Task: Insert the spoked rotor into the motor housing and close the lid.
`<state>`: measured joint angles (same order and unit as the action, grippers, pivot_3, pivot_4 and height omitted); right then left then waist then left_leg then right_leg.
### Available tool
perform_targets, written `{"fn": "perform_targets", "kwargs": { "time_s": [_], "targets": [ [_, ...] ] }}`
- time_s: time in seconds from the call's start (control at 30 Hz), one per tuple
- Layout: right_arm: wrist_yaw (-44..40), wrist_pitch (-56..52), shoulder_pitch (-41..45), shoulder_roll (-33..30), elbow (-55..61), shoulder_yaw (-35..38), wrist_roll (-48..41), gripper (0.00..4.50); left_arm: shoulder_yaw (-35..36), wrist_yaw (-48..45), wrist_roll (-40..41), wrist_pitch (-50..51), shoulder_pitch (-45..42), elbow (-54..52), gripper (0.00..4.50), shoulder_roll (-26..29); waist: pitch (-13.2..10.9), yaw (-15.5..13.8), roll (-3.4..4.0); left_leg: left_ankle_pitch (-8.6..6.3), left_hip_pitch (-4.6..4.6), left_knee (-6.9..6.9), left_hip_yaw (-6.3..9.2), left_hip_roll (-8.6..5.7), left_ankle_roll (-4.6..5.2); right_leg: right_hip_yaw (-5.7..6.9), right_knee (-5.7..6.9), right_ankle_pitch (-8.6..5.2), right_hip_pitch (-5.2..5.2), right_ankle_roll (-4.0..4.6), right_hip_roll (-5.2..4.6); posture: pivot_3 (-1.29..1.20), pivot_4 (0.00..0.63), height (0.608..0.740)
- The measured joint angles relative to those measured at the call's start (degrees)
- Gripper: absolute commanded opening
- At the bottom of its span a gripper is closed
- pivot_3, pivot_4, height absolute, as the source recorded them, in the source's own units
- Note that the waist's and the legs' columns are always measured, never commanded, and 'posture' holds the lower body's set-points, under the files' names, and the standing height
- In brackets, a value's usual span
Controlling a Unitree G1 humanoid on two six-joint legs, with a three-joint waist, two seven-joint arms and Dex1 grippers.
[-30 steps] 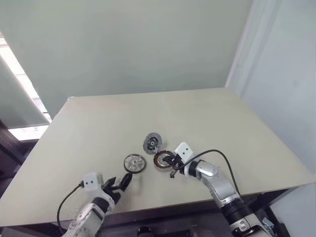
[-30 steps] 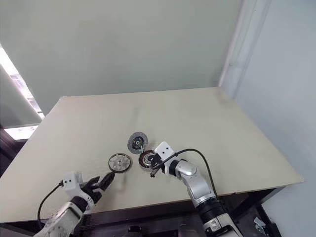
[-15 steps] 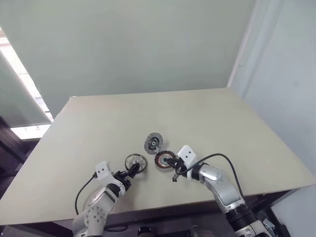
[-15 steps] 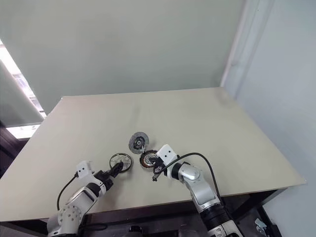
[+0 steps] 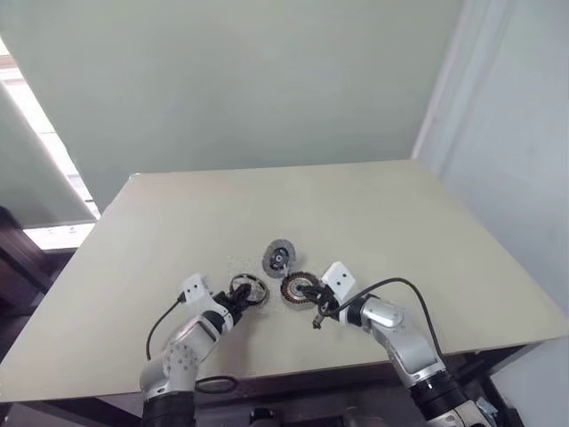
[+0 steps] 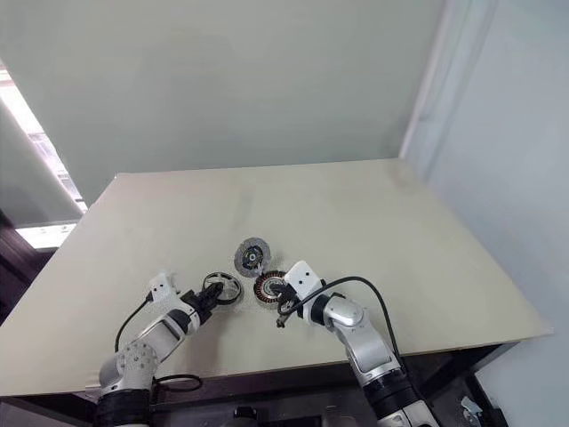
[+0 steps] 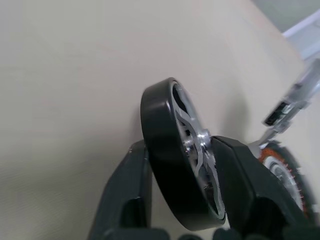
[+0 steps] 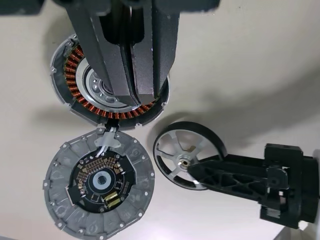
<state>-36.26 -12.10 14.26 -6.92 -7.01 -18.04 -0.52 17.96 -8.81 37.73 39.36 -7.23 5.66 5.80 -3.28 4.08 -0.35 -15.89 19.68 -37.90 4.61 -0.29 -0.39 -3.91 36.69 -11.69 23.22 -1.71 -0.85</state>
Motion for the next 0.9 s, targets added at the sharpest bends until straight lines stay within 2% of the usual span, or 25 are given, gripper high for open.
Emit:
{"fn": "perform_targets", "kwargs": {
  "time_s": [0.07, 0.17, 0.63, 0.9],
  "targets": [
    [0.1, 0.0, -0.1, -0.4, 0.1, 0.0, 0.0, 0.0, -0.1, -0.2, 0.7, 0.1, -0.2, -0.3, 0.73, -0.4, 0.1, 0.0, -0.02, 0.0, -0.04, 0.0, 0.0, 0.03, 0.0, 0.01, 0.01, 0.0, -0.03, 0.0, 0.01, 0.0, 0.0, 0.74],
    [0.2, 0.0, -0.2, -0.7, 0.2, 0.0, 0.0, 0.0, 0.6, -0.1, 1.6, 0.2, 0.1, -0.6, 0.33, -0.6, 0.3, 0.3, -0.01, 0.0, -0.1, 0.04, -0.03, 0.08, 0.0, 0.01, 0.01, 0.0, -0.02, 0.01, 0.03, 0.0, 0.0, 0.74],
    [0.1, 0.5, -0.3, -0.8, 0.2, 0.0, 0.0, 0.0, 5.1, 0.3, 7.8, 2.0, 3.2, -2.6, 0.33, -1.1, 0.3, 1.7, -0.08, -0.01, -0.08, 0.29, -0.07, 0.12, -0.01, -0.02, -0.02, -0.01, 0.12, 0.01, 0.04, 0.0, 0.0, 0.74],
    [0.1, 1.3, -0.6, -1.3, 0.1, -0.1, 0.0, 0.0, 10.9, -0.4, 22.1, 12.2, 10.3, -6.7, 0.33, 0.8, 0.3, 1.7, -0.14, -0.01, -0.04, 0.54, -0.05, 0.12, -0.01, -0.02, -0.1, -0.09, 0.25, -0.01, 0.02, 0.0, 0.0, 0.74]
  ]
}}
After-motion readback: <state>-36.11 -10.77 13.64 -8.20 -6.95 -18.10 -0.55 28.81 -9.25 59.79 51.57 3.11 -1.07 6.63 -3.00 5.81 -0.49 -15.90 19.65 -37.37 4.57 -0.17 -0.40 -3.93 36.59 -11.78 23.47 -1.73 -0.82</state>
